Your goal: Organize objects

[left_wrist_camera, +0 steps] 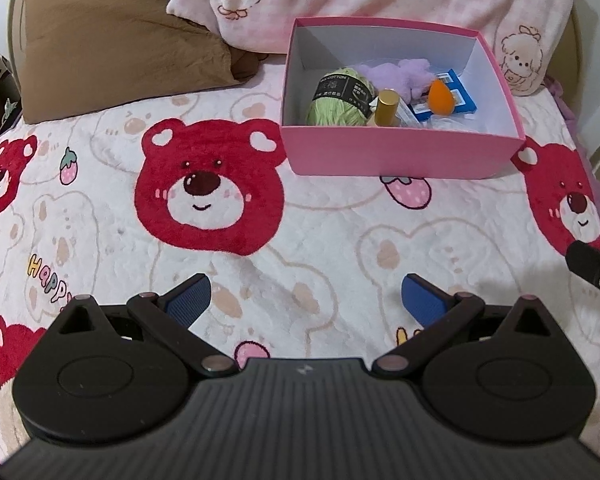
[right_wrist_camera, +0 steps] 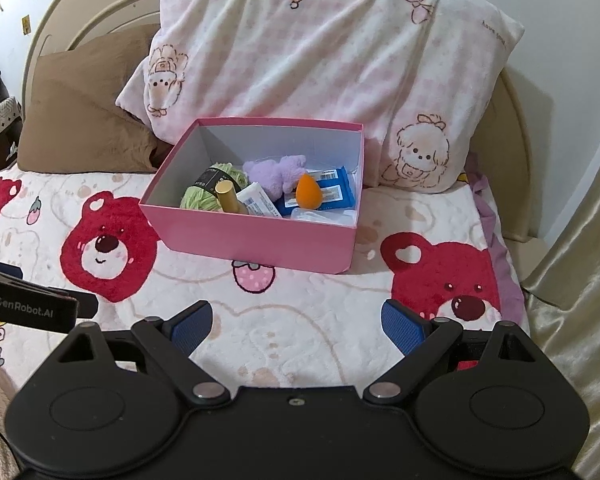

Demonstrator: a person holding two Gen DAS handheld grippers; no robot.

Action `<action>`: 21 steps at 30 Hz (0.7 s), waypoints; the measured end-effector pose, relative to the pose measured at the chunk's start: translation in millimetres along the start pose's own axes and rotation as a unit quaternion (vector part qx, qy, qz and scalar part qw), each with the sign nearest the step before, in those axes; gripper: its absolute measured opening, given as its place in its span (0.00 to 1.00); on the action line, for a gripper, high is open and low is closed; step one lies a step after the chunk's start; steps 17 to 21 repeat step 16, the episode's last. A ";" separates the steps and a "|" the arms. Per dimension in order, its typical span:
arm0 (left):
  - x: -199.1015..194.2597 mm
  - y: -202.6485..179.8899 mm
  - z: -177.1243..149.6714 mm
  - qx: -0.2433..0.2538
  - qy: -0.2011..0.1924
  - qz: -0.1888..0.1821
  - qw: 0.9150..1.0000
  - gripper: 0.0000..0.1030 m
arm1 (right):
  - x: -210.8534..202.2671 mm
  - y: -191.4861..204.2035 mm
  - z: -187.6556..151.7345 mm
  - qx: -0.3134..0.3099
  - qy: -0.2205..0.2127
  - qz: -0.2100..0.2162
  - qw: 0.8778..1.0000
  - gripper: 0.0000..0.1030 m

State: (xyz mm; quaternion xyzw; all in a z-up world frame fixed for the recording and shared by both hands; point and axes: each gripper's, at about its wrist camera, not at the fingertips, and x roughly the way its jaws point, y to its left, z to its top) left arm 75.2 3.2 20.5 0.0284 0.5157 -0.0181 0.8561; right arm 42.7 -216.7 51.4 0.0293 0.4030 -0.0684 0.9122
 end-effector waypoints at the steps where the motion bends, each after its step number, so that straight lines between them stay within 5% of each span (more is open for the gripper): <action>1: 0.0 0.1 0.7 0.001 0.000 -0.001 1.000 1.00 | 0.4 0.4 0.0 0.001 0.000 -0.001 1.000 0.91; 21: -6.8 -0.6 0.6 0.006 -0.008 -0.002 1.000 1.00 | 2.4 1.3 -1.7 0.004 0.006 -0.005 1.000 0.91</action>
